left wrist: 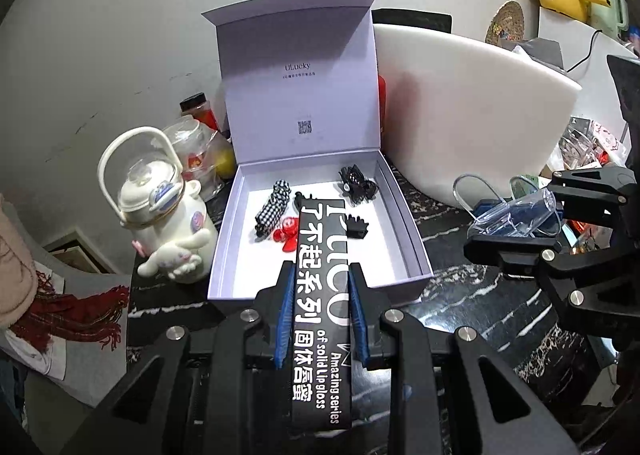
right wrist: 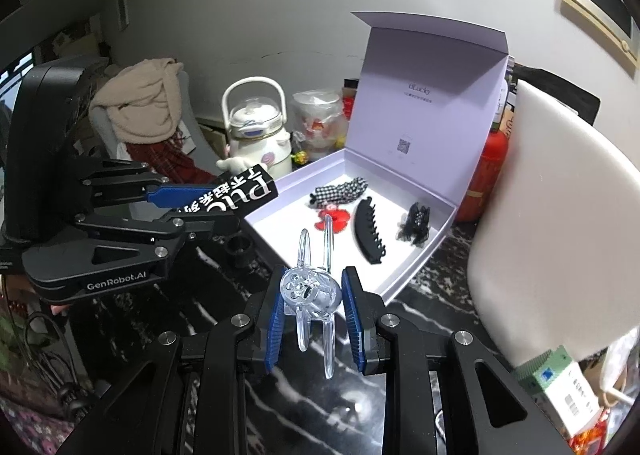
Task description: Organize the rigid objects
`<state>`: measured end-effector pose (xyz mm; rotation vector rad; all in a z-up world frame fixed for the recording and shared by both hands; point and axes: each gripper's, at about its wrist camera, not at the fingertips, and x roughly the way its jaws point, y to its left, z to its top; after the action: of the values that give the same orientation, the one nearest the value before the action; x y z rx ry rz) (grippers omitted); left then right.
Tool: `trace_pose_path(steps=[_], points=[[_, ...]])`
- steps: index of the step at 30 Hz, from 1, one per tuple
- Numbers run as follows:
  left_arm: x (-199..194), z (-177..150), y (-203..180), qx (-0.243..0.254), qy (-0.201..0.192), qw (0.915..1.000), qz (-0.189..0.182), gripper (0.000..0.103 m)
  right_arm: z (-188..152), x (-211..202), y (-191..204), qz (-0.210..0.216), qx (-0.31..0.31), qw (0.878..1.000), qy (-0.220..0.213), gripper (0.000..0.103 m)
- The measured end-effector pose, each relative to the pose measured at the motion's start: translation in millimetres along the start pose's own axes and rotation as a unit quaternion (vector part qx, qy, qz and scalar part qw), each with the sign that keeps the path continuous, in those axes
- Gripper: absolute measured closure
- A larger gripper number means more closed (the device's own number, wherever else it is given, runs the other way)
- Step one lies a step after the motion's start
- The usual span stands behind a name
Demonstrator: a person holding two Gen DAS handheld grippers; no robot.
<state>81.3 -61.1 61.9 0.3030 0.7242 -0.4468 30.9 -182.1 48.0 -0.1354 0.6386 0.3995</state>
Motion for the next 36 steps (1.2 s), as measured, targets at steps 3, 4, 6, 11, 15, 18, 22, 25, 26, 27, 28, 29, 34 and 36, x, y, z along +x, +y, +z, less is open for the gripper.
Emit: trace_pose_path(steps=[3,4,6,11,15,18,22,25,26,27,28,29,34,36], points=[[6.1,8.1,2.7,0.005,-0.003,1.0000,0.006,0.078,9.9,5.1,-4.3,-0.003,0.001,1.000,-0.005,0.076],[8.1,11.4,4.1,0.008,-0.004,0.9999,0.008,0.078,13.7,7.3,-6.0,-0.003,0.002,1.000,-0.007,0.076],[12.0,16.9,6.8,0.011,-0.006,0.9999,0.007,0.078,21.2,11.3,-10.2,-0.006,0.006,1.000,-0.010,0.076],[23.0,32.6,16.4,0.011,-0.011,0.9998,0.009,0.078,38.4,23.2,-22.6,-0.014,0.013,1.000,-0.011,0.076],[32.1,46.8,23.6,0.010,-0.016,0.9997,0.015,0.078,50.3,30.7,-32.0,-0.020,0.015,1.000,-0.015,0.076],[40.4,55.9,27.1,0.018,-0.016,0.9995,0.020,0.078,58.2,36.9,-37.3,-0.022,0.011,1.000,-0.015,0.076],[51.4,67.5,31.1,0.024,-0.017,0.9993,0.021,0.078,69.4,45.8,-44.0,-0.028,0.006,1.000,-0.014,0.076],[58.7,74.8,34.3,0.022,-0.018,0.9994,0.021,0.078,76.5,53.5,-47.7,-0.029,0.002,1.000,-0.011,0.076],[61.5,77.1,35.5,0.022,-0.019,0.9993,0.024,0.078,78.4,56.0,-48.4,-0.029,0.002,1.000,-0.010,0.076],[63.7,78.6,36.3,0.023,-0.020,0.9992,0.026,0.078,80.7,59.5,-50.0,-0.030,0.002,1.000,-0.009,0.076],[66.8,80.4,37.4,0.022,-0.021,0.9991,0.029,0.078,82.1,61.5,-51.3,-0.030,0.003,0.999,-0.008,0.076],[69.5,81.9,38.7,0.020,-0.021,0.9991,0.030,0.078,83.5,63.9,-52.4,-0.030,0.003,1.000,-0.008,0.076],[89.7,84.2,42.3,0.009,-0.009,0.9997,0.022,0.078,90.0,80.8,-61.1,-0.033,0.002,0.999,-0.005,0.076],[98.0,84.6,42.8,0.007,-0.006,0.9998,0.020,0.078,91.0,86.3,-65.2,-0.035,0.006,0.999,-0.005,0.076]])
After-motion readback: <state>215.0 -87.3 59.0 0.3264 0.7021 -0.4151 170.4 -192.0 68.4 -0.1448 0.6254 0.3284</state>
